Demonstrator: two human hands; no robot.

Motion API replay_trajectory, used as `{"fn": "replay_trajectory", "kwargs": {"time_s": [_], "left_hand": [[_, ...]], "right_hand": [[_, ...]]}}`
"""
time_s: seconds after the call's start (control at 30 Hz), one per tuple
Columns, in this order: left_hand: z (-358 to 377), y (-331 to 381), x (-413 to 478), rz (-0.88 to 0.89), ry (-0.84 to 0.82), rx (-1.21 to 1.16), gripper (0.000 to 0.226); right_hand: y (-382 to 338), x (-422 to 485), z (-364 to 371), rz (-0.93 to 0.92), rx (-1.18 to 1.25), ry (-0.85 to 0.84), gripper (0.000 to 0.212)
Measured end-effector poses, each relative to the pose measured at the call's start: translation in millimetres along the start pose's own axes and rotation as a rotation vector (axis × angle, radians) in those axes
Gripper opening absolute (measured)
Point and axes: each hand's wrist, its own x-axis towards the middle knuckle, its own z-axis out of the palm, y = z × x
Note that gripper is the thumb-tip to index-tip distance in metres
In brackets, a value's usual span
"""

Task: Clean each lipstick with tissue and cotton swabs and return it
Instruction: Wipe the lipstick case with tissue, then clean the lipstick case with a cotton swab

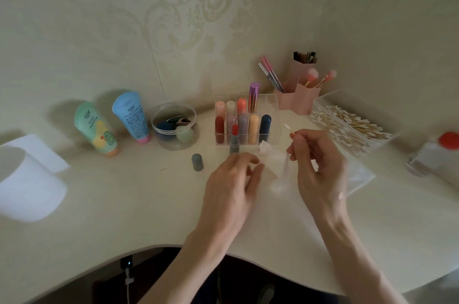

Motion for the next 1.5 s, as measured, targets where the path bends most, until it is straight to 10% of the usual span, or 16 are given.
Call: {"fn": "replay_trajectory", "kwargs": {"time_s": [0.47, 0.8, 1.5], "left_hand": [[-2, -14, 25, -0.42, 0.017, 0.003, 0.031], [-7, -13, 26, -0.311, 0.074, -0.158, 0.021], [-53, -31, -1, -0.361, -0.333, -0.7, 0.02]], "right_hand": [[4, -2, 2, 0.034, 0.001, -0.034, 0.014], [7, -3, 4, 0.003, -0.041, -0.115, 0.014], [4, -16, 19, -0.205, -0.178, -0.367, 0.007]]}}
